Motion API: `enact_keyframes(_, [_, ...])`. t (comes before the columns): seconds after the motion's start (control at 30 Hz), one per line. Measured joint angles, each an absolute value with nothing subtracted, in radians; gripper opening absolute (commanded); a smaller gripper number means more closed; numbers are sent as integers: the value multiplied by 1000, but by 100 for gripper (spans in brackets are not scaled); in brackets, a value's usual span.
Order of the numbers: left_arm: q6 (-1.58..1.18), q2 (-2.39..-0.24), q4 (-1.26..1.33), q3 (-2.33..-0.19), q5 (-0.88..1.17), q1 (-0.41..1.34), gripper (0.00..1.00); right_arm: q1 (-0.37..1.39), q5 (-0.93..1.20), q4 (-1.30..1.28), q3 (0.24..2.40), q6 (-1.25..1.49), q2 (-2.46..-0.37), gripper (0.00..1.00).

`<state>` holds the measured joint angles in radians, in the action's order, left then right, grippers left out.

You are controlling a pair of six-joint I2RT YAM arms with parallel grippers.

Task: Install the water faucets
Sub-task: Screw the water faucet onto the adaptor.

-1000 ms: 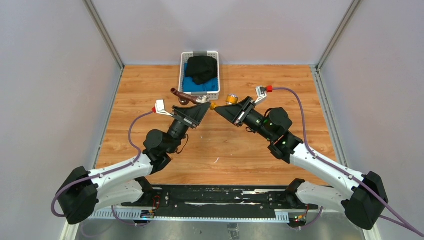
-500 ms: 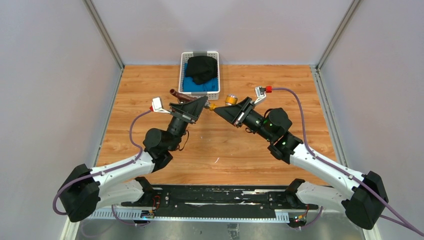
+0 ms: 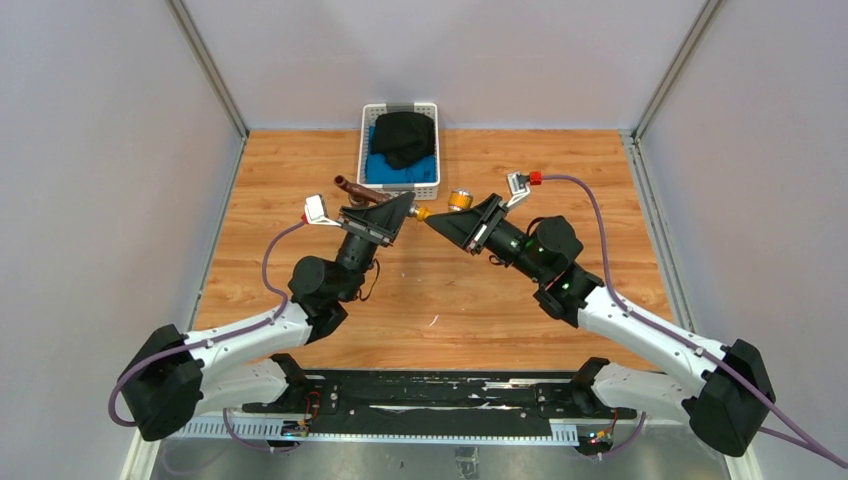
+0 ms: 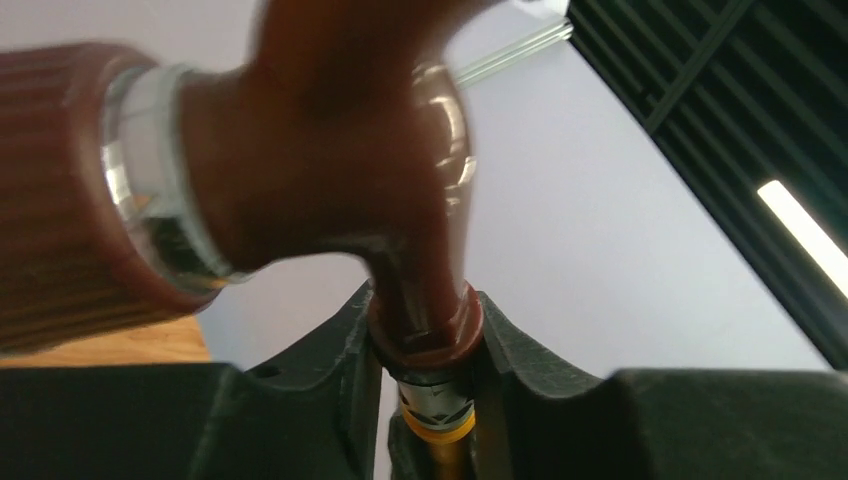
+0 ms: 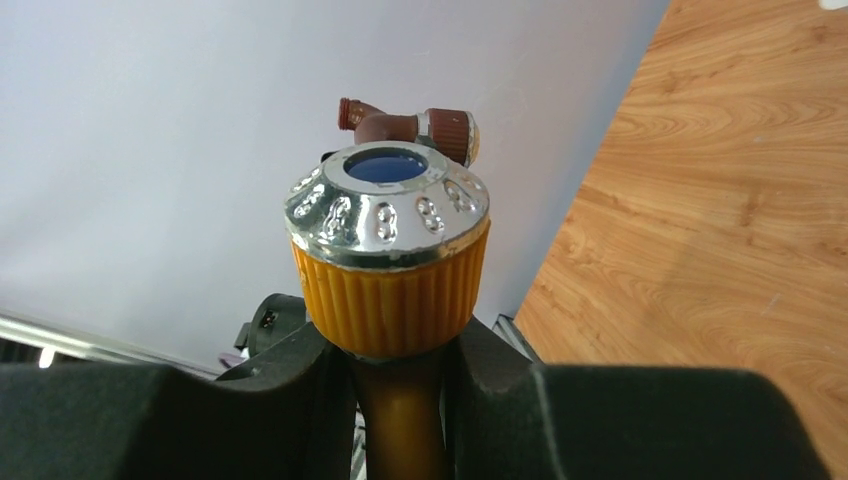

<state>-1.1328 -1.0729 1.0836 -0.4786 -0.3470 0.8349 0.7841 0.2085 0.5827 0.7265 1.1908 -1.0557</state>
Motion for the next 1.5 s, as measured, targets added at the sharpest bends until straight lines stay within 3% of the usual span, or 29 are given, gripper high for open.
enact_keyframes(0.1, [-1170,-1071,1117,-480,-351,840,0,785,216,599,727,1204,-1058,0])
enact_keyframes(0.8, [-1073,-1046,1129,-460,-308,857,0,804,192,555,676,1548,-1006,0])
enact_keyframes(0.93, [-1067,-1035,1111,-460,-308,860,0,805,193,547,676,1552,-1002,17])
enact_keyframes(1.07, [-1067,-1026,1097,-460,-308,860,0,805,197,548,676,1553,-1004,44])
enact_keyframes(1.17, [-1043,-1016,1084,-460,-322,855,0,805,190,545,675,1559,-1004,57])
enact_keyframes(1.5, [-1011,-1002,1032,-460,-349,851,0,805,171,540,675,1513,-998,73])
